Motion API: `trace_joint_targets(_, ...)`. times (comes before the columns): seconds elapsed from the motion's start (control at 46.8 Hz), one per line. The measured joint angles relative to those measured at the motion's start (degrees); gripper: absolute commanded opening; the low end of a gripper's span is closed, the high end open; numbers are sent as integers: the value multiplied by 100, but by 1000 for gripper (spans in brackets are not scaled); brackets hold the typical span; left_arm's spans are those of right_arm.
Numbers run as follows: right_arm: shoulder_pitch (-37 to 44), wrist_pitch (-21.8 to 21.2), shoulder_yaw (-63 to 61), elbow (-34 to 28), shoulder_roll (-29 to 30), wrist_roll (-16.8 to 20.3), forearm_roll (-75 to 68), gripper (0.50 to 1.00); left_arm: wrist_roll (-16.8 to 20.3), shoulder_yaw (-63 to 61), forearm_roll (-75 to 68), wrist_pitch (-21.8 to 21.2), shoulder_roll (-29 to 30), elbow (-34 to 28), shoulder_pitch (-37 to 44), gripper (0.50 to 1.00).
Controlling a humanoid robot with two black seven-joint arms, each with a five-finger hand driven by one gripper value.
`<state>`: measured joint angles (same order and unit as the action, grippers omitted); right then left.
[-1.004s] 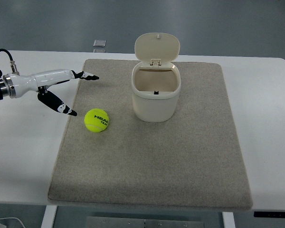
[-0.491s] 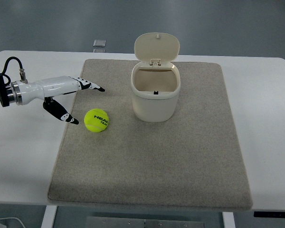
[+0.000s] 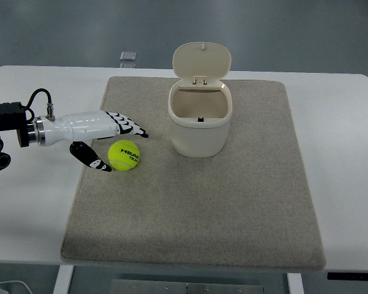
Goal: Put tennis ball into box with left hand
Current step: 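Close the left hand fingers around the tennis ball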
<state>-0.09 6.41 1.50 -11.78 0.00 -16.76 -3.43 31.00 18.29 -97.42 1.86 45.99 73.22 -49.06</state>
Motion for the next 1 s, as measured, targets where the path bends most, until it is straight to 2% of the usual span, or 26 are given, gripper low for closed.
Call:
trace_joint_targets(0.107,0,0,-4,0,0,2,0,938,-13,-1,-89,-1,-9,-17,5,889)
trace_joint_targets(0.15,0,0,-2,0,0,4,0,938,-25,-1,-134,-1,-10,-24,4,857)
trace_joint_targets(0.192,0,0,-2,0,0,5,0,938,-31,-1,-194,-1,-10,-27,1,851)
trace_joint_targets(0.235,0,0,-1,0,0,5,0,938,-32,-1,-247,-1,-9,-27,-4,819)
trace_joint_targets(0.513,0,0,-1,0,0,3,0,938,-33,-1,-366,-2,-57,-28,7,774)
trace_joint_targets(0.556,0,0,0,0,0,3,0,940,-33,-1,-366,-2,-93,-28,14,748)
trace_joint_targets(0.748,0,0,-3,0,0,3,0,940,-33,-1,-374,-2,-108,-35,19,692)
trace_joint_targets(0.962,0,0,0,0,0,3,0,940,-33,-1,-374,-12,-108,-25,19,504)
trace_joint_targets(1.004,0,0,0,0,0,3,0,940,-33,0,-374,-21,-108,-20,9,500)
